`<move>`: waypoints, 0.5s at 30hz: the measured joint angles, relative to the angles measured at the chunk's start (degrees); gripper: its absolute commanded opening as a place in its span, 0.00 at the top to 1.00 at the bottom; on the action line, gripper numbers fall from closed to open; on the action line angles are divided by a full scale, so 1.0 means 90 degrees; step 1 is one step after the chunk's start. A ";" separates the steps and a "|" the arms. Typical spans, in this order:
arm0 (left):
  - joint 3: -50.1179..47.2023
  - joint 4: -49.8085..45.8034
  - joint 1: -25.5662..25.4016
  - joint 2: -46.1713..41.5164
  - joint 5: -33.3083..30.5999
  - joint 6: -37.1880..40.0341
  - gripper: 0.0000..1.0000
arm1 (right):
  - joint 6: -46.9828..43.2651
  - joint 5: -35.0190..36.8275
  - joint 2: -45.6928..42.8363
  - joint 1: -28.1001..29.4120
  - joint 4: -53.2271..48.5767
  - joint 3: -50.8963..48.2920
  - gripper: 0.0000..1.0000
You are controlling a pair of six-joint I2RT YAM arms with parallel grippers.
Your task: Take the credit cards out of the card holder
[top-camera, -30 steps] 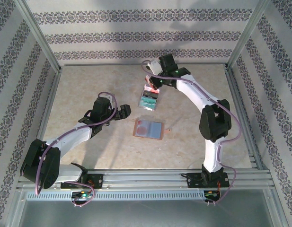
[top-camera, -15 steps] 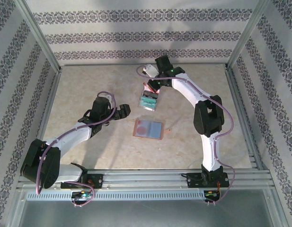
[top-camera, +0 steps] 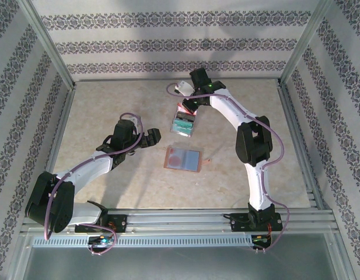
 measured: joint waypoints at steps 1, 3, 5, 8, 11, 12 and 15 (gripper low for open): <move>0.0000 0.0000 0.0000 0.0000 0.0000 0.0000 0.01 | -0.0029 0.0015 0.0000 -0.0017 -0.0017 0.0000 1.00; 0.0000 0.0000 0.0000 0.0000 0.0000 0.0000 0.01 | -0.0114 0.0012 0.0000 -0.0053 -0.0053 0.0000 1.00; 0.0000 0.0000 0.0000 -0.0002 0.0000 0.0000 0.01 | -0.0177 0.0012 0.0000 -0.0066 -0.0078 0.0000 1.00; -0.0005 0.0000 0.0000 -0.0029 0.0000 0.0000 0.01 | -0.0233 0.0015 0.0000 -0.0066 -0.0104 0.0000 1.00; -0.0017 0.0000 0.0000 -0.0085 0.0000 0.0000 0.01 | -0.0296 0.0012 0.0000 -0.0061 -0.0143 0.0000 1.00; -0.0019 0.0000 0.0005 -0.0097 0.0000 0.0000 0.01 | -0.0299 0.0015 0.0000 -0.0061 -0.0160 0.0000 1.00; -0.0041 -0.0002 0.0036 -0.0121 -0.0002 0.0000 0.01 | -0.0299 0.0015 0.0000 -0.0063 -0.0223 0.0000 1.00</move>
